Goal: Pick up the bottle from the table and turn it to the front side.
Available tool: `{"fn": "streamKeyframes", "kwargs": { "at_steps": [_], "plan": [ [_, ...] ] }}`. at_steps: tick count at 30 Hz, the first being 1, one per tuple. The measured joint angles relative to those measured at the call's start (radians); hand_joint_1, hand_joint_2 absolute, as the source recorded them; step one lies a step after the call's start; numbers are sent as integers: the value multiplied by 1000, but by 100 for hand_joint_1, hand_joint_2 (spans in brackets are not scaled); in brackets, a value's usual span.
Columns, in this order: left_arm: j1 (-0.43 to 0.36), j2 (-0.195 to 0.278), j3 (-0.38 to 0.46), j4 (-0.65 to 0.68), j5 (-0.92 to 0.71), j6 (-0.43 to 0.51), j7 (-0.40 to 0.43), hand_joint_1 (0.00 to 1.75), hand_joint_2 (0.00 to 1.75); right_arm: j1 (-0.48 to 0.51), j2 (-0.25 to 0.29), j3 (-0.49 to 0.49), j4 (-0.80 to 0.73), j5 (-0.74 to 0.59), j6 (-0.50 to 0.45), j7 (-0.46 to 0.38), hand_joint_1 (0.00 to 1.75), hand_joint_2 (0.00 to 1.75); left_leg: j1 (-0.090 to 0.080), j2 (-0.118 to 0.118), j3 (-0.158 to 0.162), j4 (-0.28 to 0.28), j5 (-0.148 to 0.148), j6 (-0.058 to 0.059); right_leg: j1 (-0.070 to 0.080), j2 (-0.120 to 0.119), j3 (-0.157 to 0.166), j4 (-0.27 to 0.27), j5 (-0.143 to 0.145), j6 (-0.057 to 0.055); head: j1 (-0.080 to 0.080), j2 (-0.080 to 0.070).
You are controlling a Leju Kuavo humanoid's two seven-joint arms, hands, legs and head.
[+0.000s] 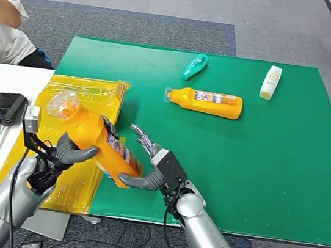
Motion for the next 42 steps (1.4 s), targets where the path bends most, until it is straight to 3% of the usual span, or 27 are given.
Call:
{"fn": "streamKeyframes", "kwargs": {
  "at_steps": [2, 6, 10, 19, 33, 37, 42],
  "plan": [
    [2, 1, 0, -1, -3, 1, -2, 175, 175, 1, 0, 0, 0, -2, 0, 0, 0, 175, 0, 0, 0, 0, 0, 0, 0, 0, 0, 0, 0, 0, 0, 0],
    [33, 25, 0, -52, -264, 167, -73, 175, 175, 14, -6, -43, -7, -50, -8, -1, 0, 175, 0, 0, 0, 0, 0, 0, 0, 0, 0, 0, 0, 0, 0, 0],
    [47, 52, 0, -114, -372, 246, -77, 175, 175, 33, -23, -102, -38, -71, -6, 1, 0, 175, 0, 0, 0, 0, 0, 0, 0, 0, 0, 0, 0, 0, 0, 0],
    [59, 73, -2, -188, -404, 270, -75, 175, 175, 46, -45, -163, -82, -80, 1, 2, 0, 175, 0, 0, 0, 0, 0, 0, 0, 0, 0, 0, 0, 0, 0, 0],
    [61, 103, -25, -287, -581, 390, -36, 175, 175, 78, -60, -262, -147, -78, 14, 11, 0, 175, 0, 0, 1, 0, 0, 0, 0, 0, -1, 0, 0, 0, 0, 0],
    [17, 138, -52, -277, -623, 402, 39, 175, 175, 82, -61, -278, -154, -72, 29, 10, 0, 175, 0, 0, 0, 0, 0, -1, 0, 0, -1, 0, 0, -1, 0, 0],
    [-111, 203, -83, -173, -556, 324, 100, 175, 175, 71, -60, -280, -152, -66, 44, 0, 0, 175, 0, 0, 0, 0, 2, -2, 1, 0, -1, 0, 2, -2, 0, 0]
  ]
}}
